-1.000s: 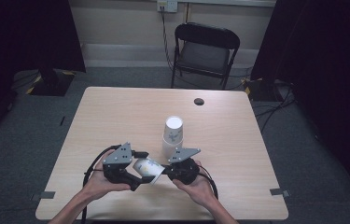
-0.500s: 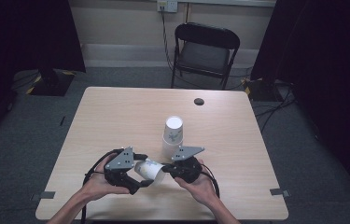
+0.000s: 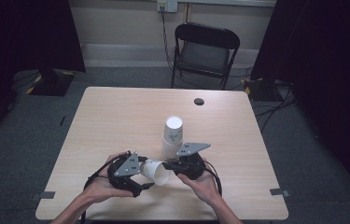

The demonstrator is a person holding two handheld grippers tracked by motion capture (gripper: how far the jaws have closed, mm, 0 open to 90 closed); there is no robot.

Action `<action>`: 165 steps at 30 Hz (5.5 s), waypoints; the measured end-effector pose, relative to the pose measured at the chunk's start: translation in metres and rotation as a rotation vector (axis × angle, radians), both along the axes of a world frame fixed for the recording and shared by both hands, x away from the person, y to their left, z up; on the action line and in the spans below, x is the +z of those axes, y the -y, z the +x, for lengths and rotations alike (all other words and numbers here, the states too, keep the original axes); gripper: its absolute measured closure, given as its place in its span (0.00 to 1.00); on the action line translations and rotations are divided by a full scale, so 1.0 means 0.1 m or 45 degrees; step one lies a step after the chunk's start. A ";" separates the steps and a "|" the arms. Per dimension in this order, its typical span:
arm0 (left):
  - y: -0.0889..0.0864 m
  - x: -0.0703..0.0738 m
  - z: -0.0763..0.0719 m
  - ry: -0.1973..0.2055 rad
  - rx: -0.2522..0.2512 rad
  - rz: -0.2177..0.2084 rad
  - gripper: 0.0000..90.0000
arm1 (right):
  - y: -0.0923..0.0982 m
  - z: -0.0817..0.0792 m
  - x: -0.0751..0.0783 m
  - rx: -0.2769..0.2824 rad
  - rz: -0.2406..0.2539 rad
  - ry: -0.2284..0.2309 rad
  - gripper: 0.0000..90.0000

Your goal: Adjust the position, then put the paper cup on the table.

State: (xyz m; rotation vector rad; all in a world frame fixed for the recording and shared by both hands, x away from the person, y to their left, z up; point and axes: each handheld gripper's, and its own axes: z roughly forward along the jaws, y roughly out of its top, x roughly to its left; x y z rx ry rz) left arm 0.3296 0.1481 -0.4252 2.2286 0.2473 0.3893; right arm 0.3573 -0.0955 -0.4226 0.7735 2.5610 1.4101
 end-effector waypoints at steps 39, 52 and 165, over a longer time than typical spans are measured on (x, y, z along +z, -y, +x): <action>0.03 -0.12 0.05 -0.264 0.049 -0.213 0.35 | -0.03 -0.03 0.03 -0.042 0.144 0.004 0.79; 0.07 -0.10 -0.01 -0.187 0.077 -0.210 0.32 | -0.02 -0.04 0.08 -0.057 0.134 0.001 0.97; -0.55 0.05 0.28 -0.102 0.497 -0.393 0.35 | 0.72 -0.06 -0.15 -0.343 -0.006 0.059 0.48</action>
